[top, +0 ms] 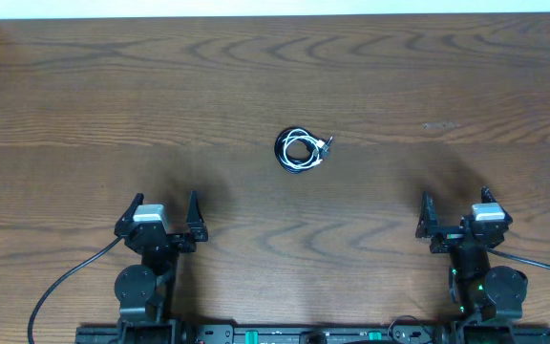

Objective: Untangle cables

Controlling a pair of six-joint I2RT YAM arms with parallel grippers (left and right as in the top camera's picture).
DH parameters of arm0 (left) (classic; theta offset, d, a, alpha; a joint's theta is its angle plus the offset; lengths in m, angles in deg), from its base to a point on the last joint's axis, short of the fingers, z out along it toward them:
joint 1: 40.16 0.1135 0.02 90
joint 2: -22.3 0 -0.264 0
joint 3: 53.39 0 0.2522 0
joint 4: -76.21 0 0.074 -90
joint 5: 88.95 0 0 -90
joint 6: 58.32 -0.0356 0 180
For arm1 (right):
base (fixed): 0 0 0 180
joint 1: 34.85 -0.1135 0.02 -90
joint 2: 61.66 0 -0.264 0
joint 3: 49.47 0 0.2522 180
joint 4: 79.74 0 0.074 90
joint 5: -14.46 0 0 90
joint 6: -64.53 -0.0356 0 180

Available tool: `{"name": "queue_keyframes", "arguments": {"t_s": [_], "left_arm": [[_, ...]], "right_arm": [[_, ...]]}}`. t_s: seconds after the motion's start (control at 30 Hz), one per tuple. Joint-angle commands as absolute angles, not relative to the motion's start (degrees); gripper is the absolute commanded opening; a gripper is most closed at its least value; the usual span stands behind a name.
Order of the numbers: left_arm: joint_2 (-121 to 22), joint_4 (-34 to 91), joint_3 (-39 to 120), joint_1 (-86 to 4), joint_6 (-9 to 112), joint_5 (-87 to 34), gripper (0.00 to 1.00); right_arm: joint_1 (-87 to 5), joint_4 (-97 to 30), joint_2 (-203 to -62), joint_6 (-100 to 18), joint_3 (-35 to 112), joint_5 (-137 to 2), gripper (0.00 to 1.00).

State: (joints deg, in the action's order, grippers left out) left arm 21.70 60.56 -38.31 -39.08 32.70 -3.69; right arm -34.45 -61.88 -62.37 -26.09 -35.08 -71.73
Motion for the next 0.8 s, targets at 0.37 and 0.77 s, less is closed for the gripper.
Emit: {"name": "queue_keyframes", "arguments": {"t_s": [0.37,0.77], "left_arm": [[22.1,58.9,-39.4,-38.9,31.7,-4.0,0.99],[22.1,60.9,-39.4,-38.9,31.7,-4.1,0.99]], "right_arm": [[-34.5,-61.9,-62.0,-25.4,-35.4,-72.0,0.99],[-34.6,-68.8,-62.0,-34.1,-35.4,-67.0,0.99]]}}
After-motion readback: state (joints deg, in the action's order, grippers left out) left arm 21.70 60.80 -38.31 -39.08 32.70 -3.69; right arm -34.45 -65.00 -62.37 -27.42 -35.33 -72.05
